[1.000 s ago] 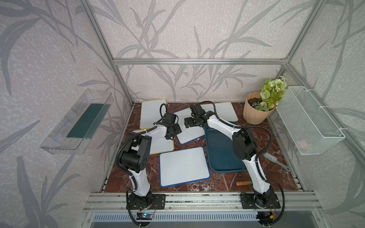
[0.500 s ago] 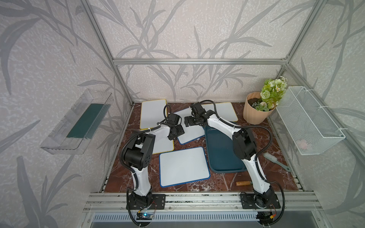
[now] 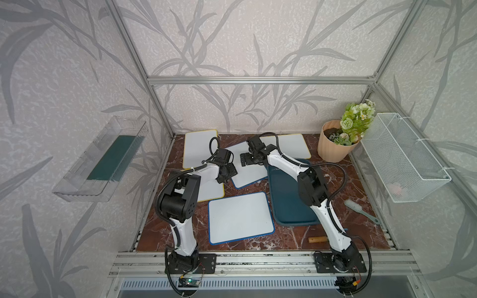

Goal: Put the whiteboard into the storage box
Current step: Adjust the whiteboard at the center of the board.

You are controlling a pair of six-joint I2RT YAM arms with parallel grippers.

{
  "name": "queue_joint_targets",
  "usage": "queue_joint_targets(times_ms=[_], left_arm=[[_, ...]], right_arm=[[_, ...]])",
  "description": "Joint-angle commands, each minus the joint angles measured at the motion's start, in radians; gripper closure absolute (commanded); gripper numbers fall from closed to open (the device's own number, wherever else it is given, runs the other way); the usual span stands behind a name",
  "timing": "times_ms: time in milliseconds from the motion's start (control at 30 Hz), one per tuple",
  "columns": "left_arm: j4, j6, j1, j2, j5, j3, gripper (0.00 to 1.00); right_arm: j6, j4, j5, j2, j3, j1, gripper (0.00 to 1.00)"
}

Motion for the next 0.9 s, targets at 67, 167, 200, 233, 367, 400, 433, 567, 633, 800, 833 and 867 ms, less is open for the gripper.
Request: queue_joint_targets(times_ms=[67, 167, 200, 233, 367, 400, 433, 567, 633, 800, 833, 867], left_arm=[[-0.042, -0.008, 0.012, -0.014, -0.026, -0.016, 0.29], [-0.022, -0.026, 0.011, -0.008, -0.004, -0.013, 0.29], [-0.013, -0.032, 0.011, -0.007, 0.001, -0.014, 0.29], [-0.003, -0.036, 0.010, -0.006, 0.009, -0.012, 0.29], [-0.005, -0.038, 0.005, 0.004, 0.010, 0.018, 0.29], [-0.003, -0.041, 0.003, 0.004, 0.008, 0.023, 0.29], [-0.004, -0.044, 0.003, 0.007, 0.005, 0.029, 0.29], [-0.014, -0.043, 0.000, 0.026, -0.009, 0.060, 0.29], [-0.023, -0.042, 0.000, 0.043, -0.014, 0.082, 0.29], [-0.038, -0.048, -0.003, 0.088, -0.024, 0.135, 0.29], [-0.044, -0.050, -0.004, 0.098, -0.024, 0.147, 0.29], [-0.047, -0.052, -0.004, 0.110, -0.026, 0.160, 0.29]], right_arm=[[0.023, -0.061, 0.083, 0.060, 0.087, -0.007, 0.03], [0.025, -0.055, 0.119, 0.079, 0.113, -0.007, 0.03], [0.025, -0.050, 0.125, 0.083, 0.119, -0.007, 0.03], [0.023, -0.046, 0.129, 0.086, 0.128, -0.009, 0.03], [0.014, -0.043, 0.152, 0.107, 0.160, -0.013, 0.03], [0.013, -0.041, 0.157, 0.112, 0.169, -0.013, 0.03], [0.012, -0.043, 0.160, 0.119, 0.177, -0.015, 0.03], [0.007, -0.051, 0.165, 0.156, 0.226, -0.021, 0.03], [0.010, -0.070, 0.167, 0.182, 0.267, -0.024, 0.03], [0.011, -0.100, 0.161, 0.241, 0.346, -0.036, 0.03], [0.014, -0.108, 0.158, 0.250, 0.356, -0.037, 0.03], [0.018, -0.116, 0.156, 0.261, 0.370, -0.039, 0.03]])
